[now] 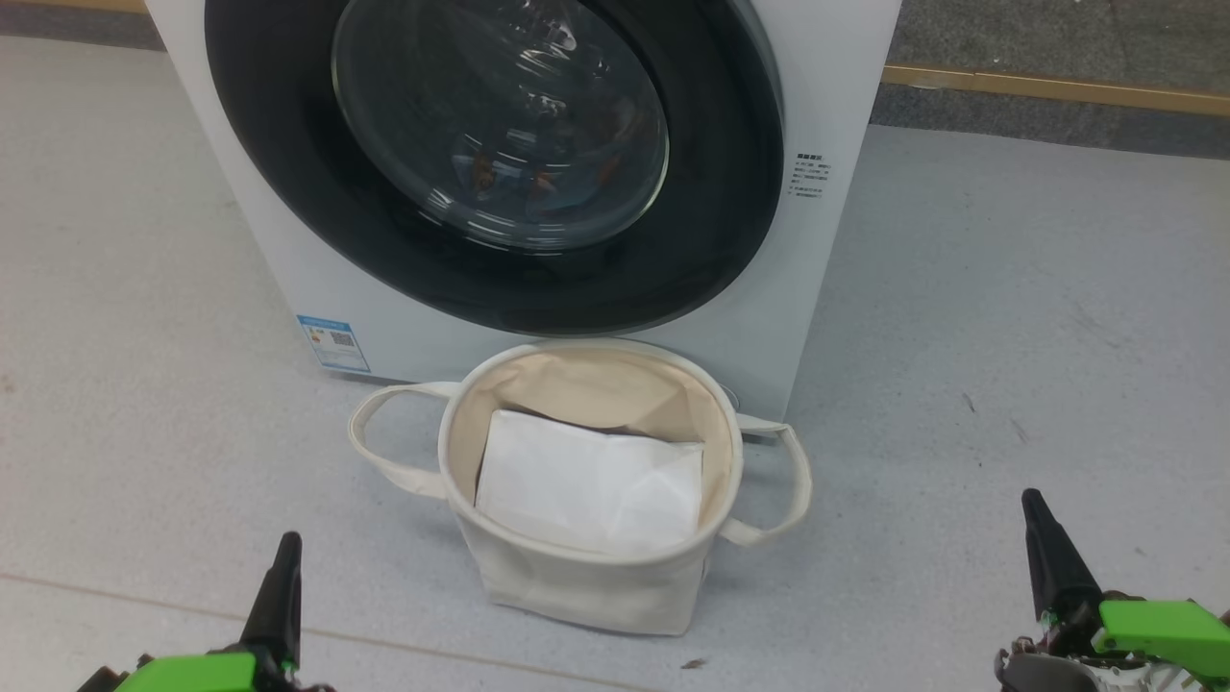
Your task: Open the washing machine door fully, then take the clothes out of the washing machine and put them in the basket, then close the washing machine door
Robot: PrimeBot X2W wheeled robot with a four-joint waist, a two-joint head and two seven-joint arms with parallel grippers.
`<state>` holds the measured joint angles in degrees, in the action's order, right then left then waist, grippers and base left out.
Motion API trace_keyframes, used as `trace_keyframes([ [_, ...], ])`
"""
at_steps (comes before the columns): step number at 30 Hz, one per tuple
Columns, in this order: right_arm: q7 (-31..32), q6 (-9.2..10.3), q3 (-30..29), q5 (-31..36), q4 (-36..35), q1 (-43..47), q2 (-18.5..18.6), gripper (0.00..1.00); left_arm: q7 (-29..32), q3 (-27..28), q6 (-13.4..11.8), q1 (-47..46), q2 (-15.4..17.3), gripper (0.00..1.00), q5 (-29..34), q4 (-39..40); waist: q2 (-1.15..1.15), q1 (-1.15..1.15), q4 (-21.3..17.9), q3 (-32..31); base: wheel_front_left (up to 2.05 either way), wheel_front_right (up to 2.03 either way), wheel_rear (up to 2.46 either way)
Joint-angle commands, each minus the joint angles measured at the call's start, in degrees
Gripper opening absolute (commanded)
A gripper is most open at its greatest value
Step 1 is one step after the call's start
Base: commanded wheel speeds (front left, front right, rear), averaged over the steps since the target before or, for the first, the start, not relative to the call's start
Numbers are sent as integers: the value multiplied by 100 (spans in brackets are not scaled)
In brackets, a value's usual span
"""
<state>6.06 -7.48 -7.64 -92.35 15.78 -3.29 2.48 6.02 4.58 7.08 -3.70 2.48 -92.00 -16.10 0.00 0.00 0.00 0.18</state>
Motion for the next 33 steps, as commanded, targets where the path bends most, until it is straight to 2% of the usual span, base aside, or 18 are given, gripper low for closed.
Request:
trace_keyframes([
  [1, 41, -1, 114, 16, -176, -289, 40, 0, 45, 192, 41, -248, 40, 0, -19, 207, 0, 0, 0, 0, 0, 0, 0],
  [33, 41, -1, 114, 16, -176, -289, 40, 0, 45, 192, 41, -248, 40, 0, -19, 207, 0, 0, 0, 0, 0, 0, 0],
])
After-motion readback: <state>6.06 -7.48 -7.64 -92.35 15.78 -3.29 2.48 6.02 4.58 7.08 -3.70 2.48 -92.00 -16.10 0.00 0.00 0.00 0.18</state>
